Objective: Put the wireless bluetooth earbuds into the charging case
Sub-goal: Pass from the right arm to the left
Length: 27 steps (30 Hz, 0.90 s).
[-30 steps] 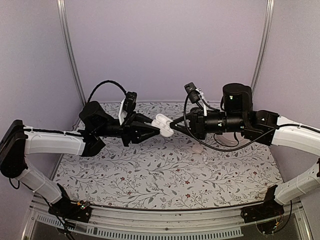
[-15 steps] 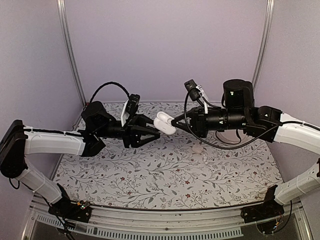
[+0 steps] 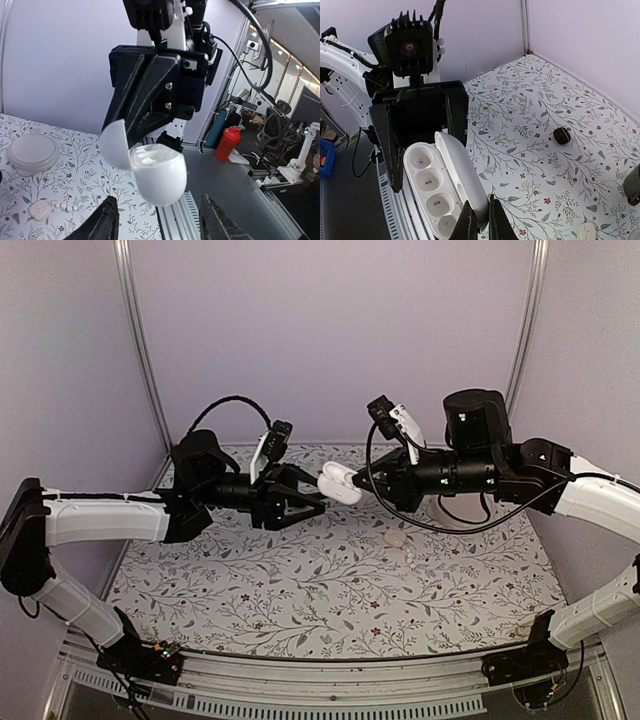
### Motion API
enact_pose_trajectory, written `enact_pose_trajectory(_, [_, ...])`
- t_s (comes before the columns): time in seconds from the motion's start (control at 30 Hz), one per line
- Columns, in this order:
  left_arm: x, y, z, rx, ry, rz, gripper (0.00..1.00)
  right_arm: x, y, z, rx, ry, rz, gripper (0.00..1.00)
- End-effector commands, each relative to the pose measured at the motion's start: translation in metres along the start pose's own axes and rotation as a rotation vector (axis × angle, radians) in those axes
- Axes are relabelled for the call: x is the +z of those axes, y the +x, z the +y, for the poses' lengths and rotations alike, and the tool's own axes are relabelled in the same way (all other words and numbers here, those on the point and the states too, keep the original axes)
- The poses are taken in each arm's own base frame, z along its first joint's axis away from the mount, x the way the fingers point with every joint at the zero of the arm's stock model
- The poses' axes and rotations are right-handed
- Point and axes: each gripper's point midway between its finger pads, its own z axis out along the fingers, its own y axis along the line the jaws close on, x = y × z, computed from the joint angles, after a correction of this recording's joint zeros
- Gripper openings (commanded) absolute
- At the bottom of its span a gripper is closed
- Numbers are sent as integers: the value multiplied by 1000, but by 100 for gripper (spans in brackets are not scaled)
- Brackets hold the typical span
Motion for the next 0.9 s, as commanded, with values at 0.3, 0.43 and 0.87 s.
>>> enact_pose_trajectory(0.3, [5,-1,15,-112,-18,52,53,2,-2,-6,-117,132,34,3])
enact_pose_trajectory(0.43, [6,-1,15,-115,-17,55,51,3,-2,-7,-119,143,38,3])
enact_pose_trajectory(0.87, [5,2,16,-111,-16,57,40,9,0,-7,-152,149,65,3])
